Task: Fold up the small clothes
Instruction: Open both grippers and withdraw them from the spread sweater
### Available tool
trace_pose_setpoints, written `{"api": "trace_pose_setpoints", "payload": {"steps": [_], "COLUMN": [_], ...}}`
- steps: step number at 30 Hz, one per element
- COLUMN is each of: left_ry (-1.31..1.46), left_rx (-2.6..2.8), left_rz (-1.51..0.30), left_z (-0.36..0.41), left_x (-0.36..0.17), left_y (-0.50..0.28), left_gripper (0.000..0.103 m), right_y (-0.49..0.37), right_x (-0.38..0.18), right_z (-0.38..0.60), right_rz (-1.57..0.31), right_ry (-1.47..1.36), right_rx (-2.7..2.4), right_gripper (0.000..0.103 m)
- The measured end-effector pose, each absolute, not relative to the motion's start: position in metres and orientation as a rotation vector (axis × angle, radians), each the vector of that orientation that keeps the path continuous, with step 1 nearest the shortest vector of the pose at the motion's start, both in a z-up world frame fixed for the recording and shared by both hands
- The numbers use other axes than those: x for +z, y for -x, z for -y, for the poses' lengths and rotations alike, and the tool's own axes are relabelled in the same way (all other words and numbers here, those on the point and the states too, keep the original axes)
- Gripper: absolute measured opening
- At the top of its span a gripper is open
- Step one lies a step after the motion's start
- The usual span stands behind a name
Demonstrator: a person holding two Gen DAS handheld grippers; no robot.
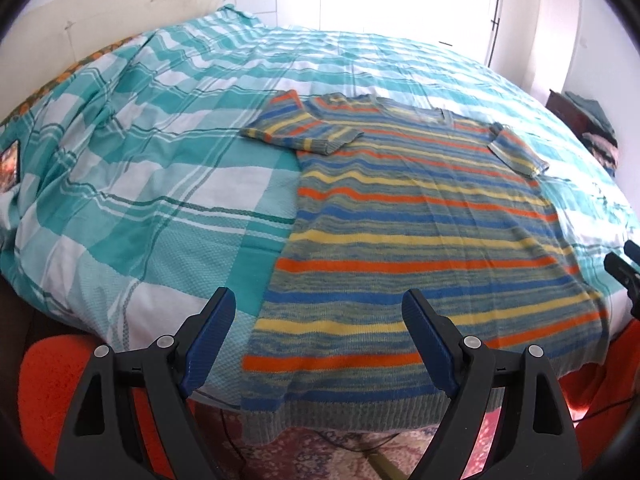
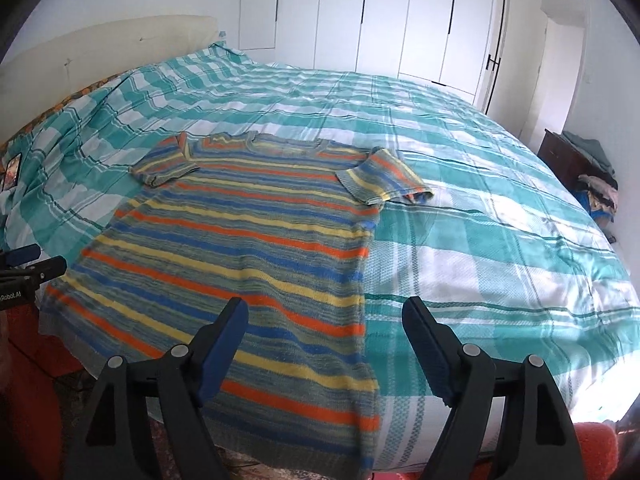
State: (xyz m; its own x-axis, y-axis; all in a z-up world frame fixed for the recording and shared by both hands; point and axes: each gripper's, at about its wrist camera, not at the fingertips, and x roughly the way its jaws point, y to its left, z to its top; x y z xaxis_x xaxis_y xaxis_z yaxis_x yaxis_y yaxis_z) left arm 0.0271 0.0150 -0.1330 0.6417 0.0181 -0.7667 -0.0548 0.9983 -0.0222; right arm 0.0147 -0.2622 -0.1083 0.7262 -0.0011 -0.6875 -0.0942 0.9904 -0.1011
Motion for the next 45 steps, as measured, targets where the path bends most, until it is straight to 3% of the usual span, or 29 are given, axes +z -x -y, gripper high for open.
{"api": "trace_pose_setpoints", "payload": {"steps": [45], "left_ry": [-0.052], "left_rx": [0.028], "left_rz": [-1.028], "left_z": [0.010], "left_x": [-0.173], "left_y": [-0.048], "left_gripper": [0.087], "right_y": [-0.022], "right_x": [-0.116], "right_z": [0.284], "right_rz": [-0.755], "right_ry": [0.077], "right_rx": [0.069], "right_gripper": [0.080]}}
